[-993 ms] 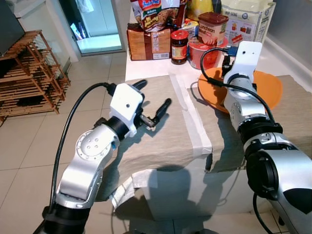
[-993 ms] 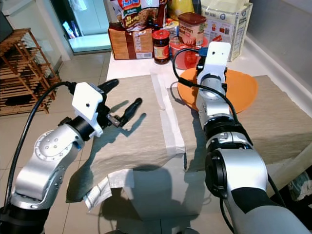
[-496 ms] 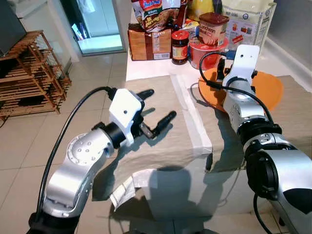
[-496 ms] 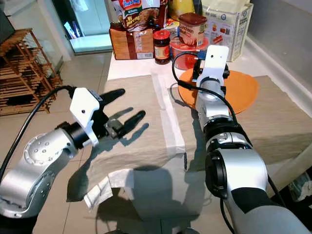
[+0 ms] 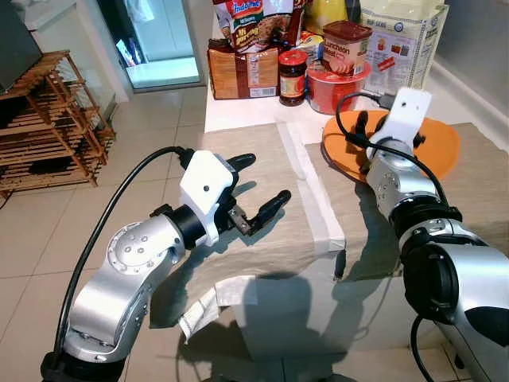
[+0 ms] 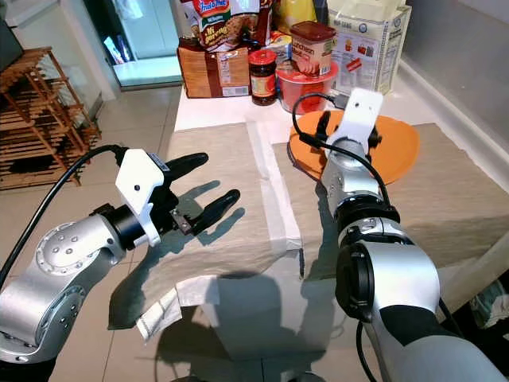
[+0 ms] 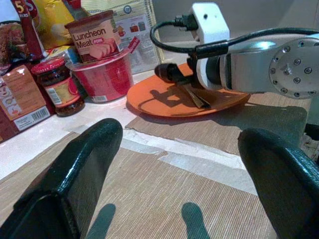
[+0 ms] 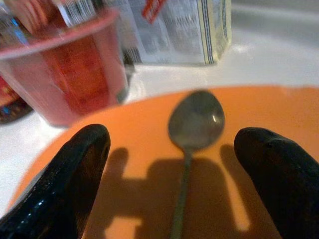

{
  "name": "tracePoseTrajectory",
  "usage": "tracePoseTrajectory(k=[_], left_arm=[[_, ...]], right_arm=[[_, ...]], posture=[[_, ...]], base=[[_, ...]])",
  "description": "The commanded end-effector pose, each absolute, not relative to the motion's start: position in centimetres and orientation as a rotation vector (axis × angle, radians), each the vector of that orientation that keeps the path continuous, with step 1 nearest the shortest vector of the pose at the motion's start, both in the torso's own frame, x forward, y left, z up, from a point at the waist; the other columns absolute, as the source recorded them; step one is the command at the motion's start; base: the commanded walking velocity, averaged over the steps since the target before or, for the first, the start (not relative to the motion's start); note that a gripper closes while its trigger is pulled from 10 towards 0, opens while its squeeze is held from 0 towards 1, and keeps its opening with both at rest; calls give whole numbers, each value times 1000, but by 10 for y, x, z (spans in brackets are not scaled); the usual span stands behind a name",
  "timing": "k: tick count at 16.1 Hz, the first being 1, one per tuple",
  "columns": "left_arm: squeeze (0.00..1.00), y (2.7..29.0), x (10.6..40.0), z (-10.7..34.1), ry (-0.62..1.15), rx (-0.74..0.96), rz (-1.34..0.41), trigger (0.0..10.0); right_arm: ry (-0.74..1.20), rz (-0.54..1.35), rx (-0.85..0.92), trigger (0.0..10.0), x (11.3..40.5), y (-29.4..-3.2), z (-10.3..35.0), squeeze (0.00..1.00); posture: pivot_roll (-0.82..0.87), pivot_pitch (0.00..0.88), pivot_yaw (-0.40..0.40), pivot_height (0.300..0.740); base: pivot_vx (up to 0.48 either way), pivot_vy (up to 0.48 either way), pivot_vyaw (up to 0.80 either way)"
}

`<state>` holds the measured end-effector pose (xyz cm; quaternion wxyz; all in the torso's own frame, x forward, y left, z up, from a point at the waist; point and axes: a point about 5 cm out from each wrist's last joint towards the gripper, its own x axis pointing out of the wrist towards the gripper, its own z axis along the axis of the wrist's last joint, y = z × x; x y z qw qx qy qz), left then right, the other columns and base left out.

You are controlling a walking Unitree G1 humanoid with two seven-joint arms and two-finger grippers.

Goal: Setting the table

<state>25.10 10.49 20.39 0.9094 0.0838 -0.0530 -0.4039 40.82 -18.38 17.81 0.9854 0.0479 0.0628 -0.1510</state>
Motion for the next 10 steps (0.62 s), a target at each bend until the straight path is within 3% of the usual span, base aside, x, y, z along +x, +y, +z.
tracePoseTrajectory(k=[1, 10], left_arm=[[0, 105, 250, 209, -127, 188, -832, 10000], [0, 103, 252, 209, -121, 173, -824, 10000]], right_arm=[[158, -316, 124, 10000, 409, -183, 178, 0], [407, -300, 124, 10000, 403, -180, 155, 0]], posture=[[28, 0, 100, 736], [16, 0, 96, 736]], base=[[0, 0, 0], [0, 0, 0]])
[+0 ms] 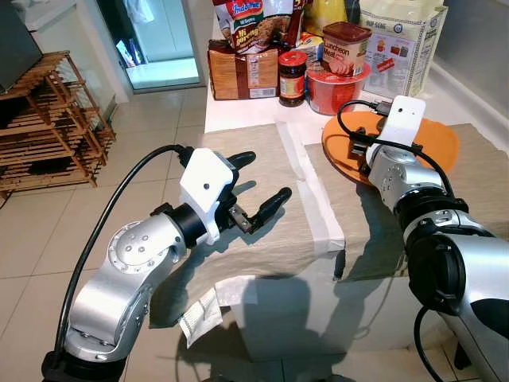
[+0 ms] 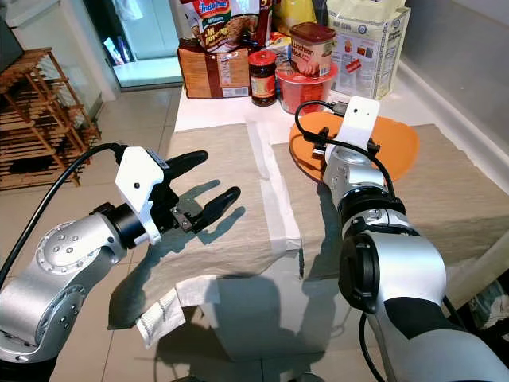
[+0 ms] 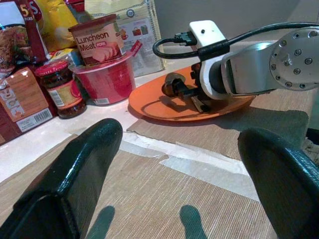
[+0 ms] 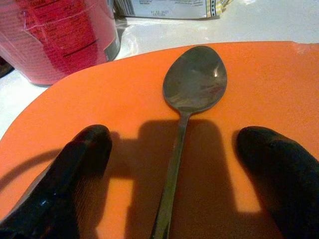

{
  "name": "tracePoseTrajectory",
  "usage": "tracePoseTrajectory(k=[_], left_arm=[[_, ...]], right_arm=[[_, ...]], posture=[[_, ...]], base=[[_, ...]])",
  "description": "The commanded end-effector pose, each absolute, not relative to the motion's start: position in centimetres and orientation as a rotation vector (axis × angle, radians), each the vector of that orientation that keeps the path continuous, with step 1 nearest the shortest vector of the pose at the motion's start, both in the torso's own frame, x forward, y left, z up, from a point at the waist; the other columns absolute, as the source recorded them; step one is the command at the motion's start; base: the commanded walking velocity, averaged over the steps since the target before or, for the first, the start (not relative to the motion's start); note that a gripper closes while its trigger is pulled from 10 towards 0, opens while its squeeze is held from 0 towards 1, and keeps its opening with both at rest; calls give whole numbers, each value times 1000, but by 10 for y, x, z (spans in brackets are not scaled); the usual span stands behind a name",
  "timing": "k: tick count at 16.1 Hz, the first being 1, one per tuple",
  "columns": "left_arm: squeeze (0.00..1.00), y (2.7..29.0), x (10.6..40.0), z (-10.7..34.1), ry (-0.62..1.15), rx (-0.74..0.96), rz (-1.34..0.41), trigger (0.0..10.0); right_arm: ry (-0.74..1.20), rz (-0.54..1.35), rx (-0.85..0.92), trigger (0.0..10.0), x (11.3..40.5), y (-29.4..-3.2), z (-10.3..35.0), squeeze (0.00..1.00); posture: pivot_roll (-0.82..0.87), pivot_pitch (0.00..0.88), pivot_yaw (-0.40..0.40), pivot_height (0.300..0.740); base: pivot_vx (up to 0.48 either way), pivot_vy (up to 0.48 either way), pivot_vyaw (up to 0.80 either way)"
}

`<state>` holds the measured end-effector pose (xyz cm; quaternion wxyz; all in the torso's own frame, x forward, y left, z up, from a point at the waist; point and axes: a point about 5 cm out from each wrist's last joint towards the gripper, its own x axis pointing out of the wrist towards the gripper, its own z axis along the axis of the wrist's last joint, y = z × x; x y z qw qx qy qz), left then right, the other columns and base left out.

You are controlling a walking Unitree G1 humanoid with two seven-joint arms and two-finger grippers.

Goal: Setting the table

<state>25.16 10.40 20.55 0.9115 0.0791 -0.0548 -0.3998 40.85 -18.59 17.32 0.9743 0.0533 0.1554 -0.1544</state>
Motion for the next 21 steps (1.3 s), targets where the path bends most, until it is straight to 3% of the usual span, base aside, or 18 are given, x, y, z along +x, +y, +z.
tracePoseTrajectory(k=[1, 11, 12, 21], left_arm=[[0, 104, 252, 209, -119, 172, -822, 10000], [0, 104, 258, 212, -104, 121, -812, 10000], [0, 103, 258, 212, -105, 120, -812, 10000], [0, 102, 261, 215, -77, 19, -789, 10000]], right_arm=[[431, -297, 150, 10000, 402, -179, 152, 0], [567, -333, 260, 10000, 390, -181, 125, 0], [569, -333, 265, 0, 389, -181, 123, 0], [644, -362, 154, 0, 380, -182, 107, 0]], posture=[[16, 0, 96, 736], [9, 0, 94, 736], [9, 0, 94, 736], [2, 0, 89, 736]], base=[[0, 0, 0], [0, 0, 0], [0, 0, 0], [0, 0, 0]])
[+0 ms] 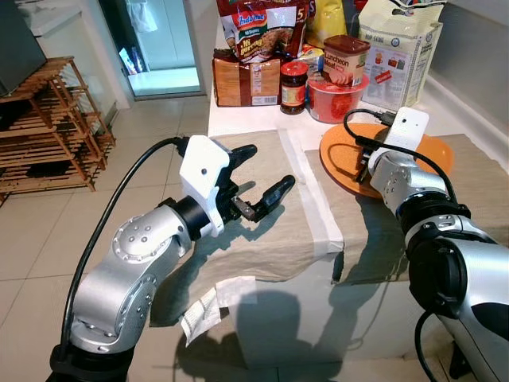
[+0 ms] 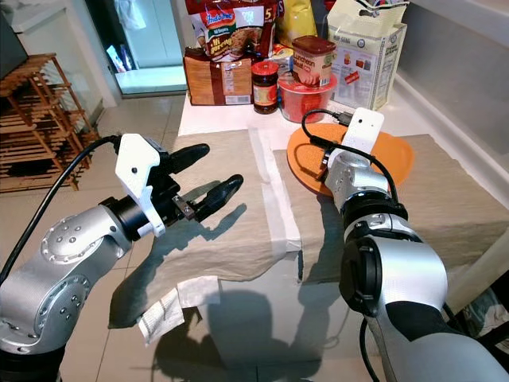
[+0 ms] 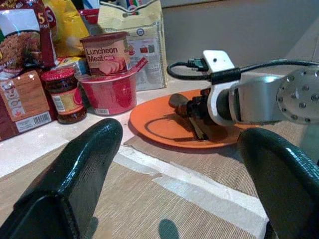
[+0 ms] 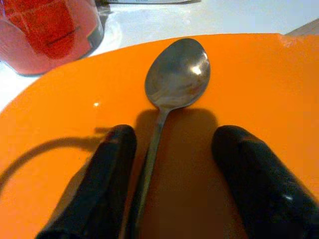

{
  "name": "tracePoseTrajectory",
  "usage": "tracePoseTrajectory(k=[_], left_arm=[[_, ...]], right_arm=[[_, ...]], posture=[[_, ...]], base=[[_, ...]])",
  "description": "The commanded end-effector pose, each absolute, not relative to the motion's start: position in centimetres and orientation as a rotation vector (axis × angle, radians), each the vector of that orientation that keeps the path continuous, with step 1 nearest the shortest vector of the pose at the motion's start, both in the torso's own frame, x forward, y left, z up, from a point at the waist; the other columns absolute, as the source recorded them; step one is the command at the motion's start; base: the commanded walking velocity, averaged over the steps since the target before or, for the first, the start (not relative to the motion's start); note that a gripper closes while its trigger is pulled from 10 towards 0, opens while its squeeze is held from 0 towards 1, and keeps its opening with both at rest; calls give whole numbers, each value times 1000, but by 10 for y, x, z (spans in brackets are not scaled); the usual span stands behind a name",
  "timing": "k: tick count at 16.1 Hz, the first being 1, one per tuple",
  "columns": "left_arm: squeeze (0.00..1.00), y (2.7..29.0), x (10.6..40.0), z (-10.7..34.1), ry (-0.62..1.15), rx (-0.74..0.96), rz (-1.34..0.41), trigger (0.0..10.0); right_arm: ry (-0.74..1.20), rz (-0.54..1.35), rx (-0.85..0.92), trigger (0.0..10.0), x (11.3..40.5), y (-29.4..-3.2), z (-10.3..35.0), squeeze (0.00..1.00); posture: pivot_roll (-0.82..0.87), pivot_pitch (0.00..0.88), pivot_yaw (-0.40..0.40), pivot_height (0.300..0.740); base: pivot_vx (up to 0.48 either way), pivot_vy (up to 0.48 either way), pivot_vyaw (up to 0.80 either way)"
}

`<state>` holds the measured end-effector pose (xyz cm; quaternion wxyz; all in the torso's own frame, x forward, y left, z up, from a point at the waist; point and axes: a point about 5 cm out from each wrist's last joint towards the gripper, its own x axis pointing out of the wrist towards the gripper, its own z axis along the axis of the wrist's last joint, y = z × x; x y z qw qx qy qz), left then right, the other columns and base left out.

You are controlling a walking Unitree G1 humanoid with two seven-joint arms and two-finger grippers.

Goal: Setting the table

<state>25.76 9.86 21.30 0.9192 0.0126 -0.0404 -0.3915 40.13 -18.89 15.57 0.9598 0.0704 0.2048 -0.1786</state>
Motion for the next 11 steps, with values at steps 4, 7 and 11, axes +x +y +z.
tracePoseTrajectory(k=[4, 7, 11], left_arm=[[0, 102, 263, 216, -66, -8, -781, 10000], [0, 100, 263, 216, -59, -23, -781, 10000], [0, 99, 263, 216, -60, -18, -785, 10000]], right_arm=[[672, -352, 135, 0, 376, -181, 99, 0], [682, -333, 136, 0, 374, -178, 94, 0], [648, -286, 123, 0, 377, -173, 98, 0]], posture=[[-1, 0, 86, 736], [-3, 0, 85, 736], [-4, 0, 83, 736]], base=[[0, 0, 0], [0, 0, 0], [0, 0, 0]])
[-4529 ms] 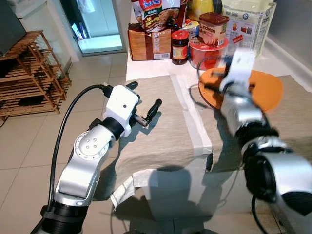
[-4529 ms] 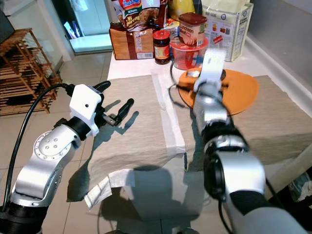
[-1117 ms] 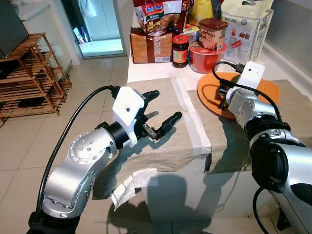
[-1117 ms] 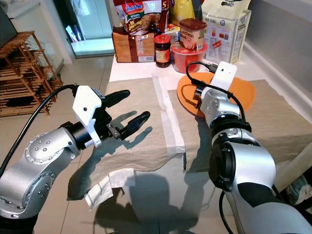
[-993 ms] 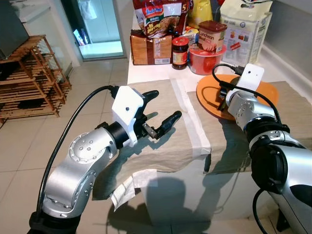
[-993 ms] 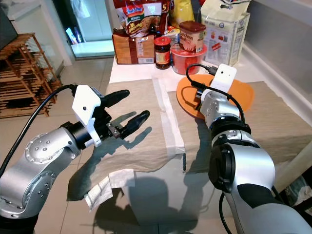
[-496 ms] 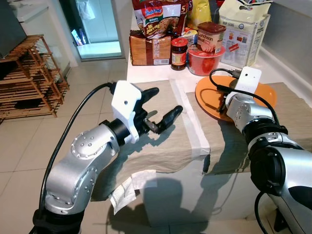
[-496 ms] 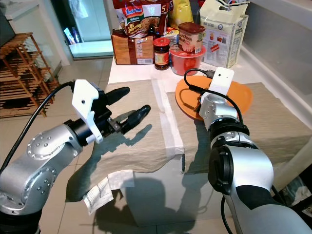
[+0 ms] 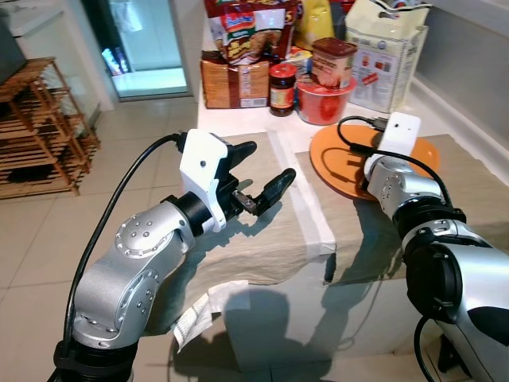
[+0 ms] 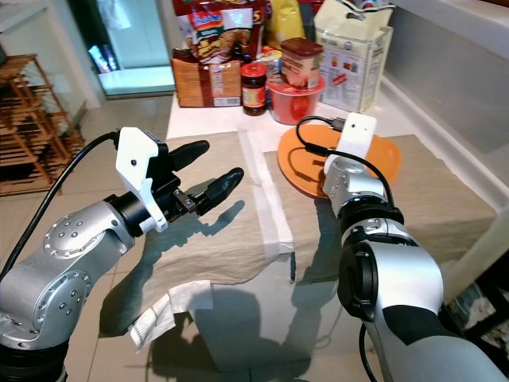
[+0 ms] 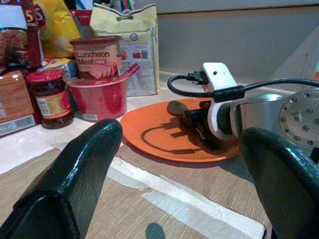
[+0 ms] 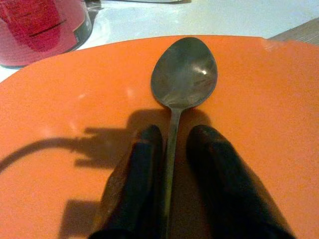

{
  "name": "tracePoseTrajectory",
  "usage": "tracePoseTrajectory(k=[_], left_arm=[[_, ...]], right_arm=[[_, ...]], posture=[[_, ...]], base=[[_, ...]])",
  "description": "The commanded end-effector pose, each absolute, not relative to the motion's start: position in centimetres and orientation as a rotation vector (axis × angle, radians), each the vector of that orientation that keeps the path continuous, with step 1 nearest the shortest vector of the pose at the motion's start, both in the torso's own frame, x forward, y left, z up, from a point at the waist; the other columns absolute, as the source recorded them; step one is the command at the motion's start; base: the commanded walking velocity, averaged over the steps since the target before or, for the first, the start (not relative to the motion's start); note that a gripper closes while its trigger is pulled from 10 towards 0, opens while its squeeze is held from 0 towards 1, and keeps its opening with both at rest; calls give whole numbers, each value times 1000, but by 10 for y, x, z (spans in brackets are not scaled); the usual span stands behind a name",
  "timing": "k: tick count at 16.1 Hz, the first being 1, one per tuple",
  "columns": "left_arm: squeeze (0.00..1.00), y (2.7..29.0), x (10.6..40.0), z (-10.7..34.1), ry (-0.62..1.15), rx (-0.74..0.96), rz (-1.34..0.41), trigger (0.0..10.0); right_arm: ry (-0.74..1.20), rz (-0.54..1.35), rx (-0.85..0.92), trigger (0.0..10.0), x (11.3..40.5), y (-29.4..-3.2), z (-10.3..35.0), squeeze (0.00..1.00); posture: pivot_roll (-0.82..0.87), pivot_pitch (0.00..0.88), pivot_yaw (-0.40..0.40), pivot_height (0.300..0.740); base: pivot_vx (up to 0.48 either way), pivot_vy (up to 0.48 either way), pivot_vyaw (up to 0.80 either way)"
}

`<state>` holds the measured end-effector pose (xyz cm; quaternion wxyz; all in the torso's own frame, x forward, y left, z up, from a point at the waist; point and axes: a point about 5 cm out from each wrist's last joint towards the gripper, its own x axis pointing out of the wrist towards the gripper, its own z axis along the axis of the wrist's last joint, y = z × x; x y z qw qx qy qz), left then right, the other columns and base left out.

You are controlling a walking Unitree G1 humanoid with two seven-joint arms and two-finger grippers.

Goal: Setting the table

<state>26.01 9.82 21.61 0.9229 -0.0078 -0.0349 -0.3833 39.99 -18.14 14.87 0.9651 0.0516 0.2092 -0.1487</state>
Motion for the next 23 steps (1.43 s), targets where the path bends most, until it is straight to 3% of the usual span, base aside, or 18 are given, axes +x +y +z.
tracePoseTrajectory(k=[1, 4, 10, 11, 12, 14, 15, 16, 17, 23], left_arm=[[0, 99, 263, 216, -60, -18, -784, 10000], [0, 99, 264, 217, -64, -21, -779, 10000], [0, 97, 265, 217, -67, -32, -772, 10000], [0, 97, 266, 217, -67, -32, -771, 10000], [0, 97, 266, 217, -68, -32, -770, 10000], [0, 97, 268, 217, -79, -15, -745, 10000], [0, 97, 269, 215, -83, -8, -730, 10000], [0, 97, 269, 214, -83, -5, -720, 10000], [0, 97, 270, 212, -81, -3, -713, 10000], [0, 103, 277, 201, -73, 10, -615, 10000]], right_arm=[[620, -273, 100, 0, 380, -172, 102, 0], [552, -263, 46, 0, 385, -172, 112, 0], [137, -180, -212, 0, 410, -152, 176, 31], [112, -174, -230, 0, 411, -150, 181, 157], [79, -166, -249, 0, 412, -148, 186, 184], [4, -147, -287, 0, 413, -145, 196, 796], [-40, -163, -328, 0, 412, -145, 201, 996], [-109, -145, -354, 0, 412, -143, 208, 965], [-160, -130, -377, 0, 411, -141, 213, 0], [-339, -86, -461, 0, 400, -134, 223, 0]], posture=[[-4, 0, 83, 736], [-4, 0, 83, 736], [-13, 0, 89, 736], [-13, 0, 89, 736], [-13, 0, 89, 736], [-17, 0, 87, 736], [-18, 0, 86, 736], [-19, 0, 84, 736], [-20, 0, 83, 736], [-34, 0, 76, 736]], base=[[0, 0, 0], [0, 0, 0], [0, 0, 0], [0, 0, 0], [0, 0, 0], [0, 0, 0], [0, 0, 0], [0, 0, 0], [0, 0, 0], [0, 0, 0]])
